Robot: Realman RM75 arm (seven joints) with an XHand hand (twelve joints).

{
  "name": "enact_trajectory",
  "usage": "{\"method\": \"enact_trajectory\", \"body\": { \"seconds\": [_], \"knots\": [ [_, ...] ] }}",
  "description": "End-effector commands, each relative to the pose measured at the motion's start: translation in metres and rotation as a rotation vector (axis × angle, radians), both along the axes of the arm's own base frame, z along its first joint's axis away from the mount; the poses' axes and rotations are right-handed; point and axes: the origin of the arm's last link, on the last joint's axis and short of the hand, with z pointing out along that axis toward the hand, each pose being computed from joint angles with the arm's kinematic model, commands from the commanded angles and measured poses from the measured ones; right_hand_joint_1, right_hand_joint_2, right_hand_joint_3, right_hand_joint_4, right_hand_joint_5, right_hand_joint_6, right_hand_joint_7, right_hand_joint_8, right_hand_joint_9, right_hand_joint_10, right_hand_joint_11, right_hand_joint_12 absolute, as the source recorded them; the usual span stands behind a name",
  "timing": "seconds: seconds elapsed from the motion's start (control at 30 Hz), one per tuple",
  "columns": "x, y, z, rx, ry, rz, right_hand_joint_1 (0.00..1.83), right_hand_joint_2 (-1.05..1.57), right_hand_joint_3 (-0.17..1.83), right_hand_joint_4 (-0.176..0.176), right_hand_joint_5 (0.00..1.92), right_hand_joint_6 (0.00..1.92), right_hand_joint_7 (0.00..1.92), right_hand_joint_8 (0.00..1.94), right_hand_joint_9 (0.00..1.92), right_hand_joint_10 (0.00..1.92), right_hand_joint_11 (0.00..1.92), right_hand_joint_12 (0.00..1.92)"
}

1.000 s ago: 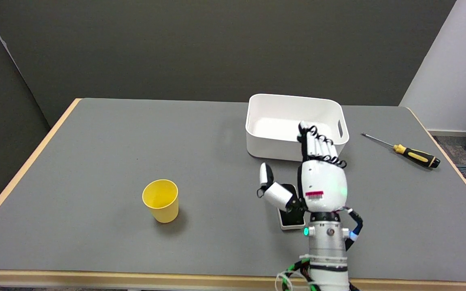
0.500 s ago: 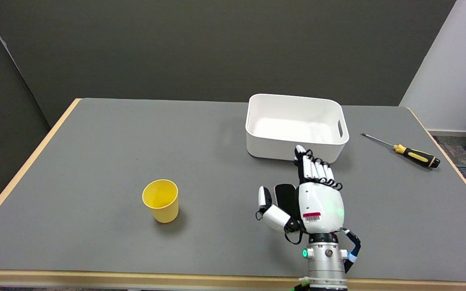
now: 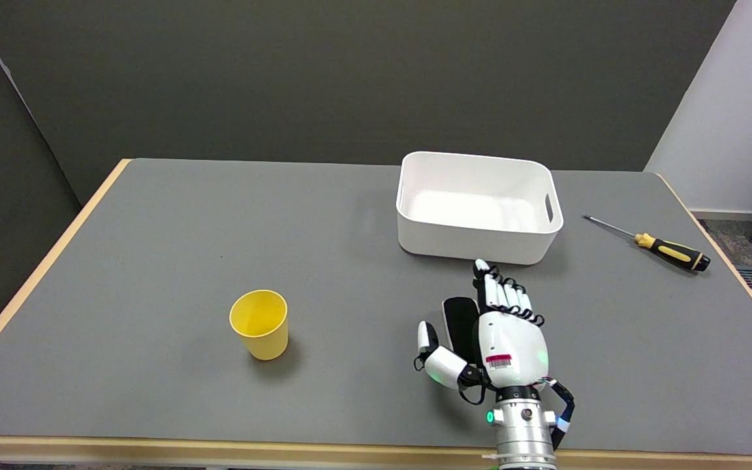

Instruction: Pick up the blackboard eraser.

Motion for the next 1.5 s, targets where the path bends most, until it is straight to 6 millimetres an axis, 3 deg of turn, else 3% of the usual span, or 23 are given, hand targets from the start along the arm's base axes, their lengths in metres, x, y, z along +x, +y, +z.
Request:
{"method": "enact_trajectory", "body": {
  "seconds": [0.03, 1.0, 1.13, 1.5],
  "knots": [
    [-0.018, -0.009, 0.005, 0.007, -0.071, -0.087, 0.4, 0.71, 0.78, -0.176, 0.04, 0.32, 0.18, 0.57, 0.11, 0.91, 0.09, 1.35],
    [-0.03, -0.014, 0.01, 0.001, -0.128, -0.127, 0.41, 0.7, 0.78, -0.176, 0.03, 0.32, 0.16, 0.54, 0.1, 0.9, 0.08, 1.34],
    [-0.031, -0.017, 0.01, 0.013, -0.132, -0.133, 0.46, 0.71, 0.78, -0.176, 0.03, 0.32, 0.15, 0.54, 0.1, 0.9, 0.08, 1.34],
    [-0.031, -0.025, 0.009, 0.044, -0.129, -0.141, 0.81, 0.76, 0.89, -0.176, 0.04, 0.31, 0.16, 0.59, 0.21, 0.98, 0.15, 1.42]
  ]
}}
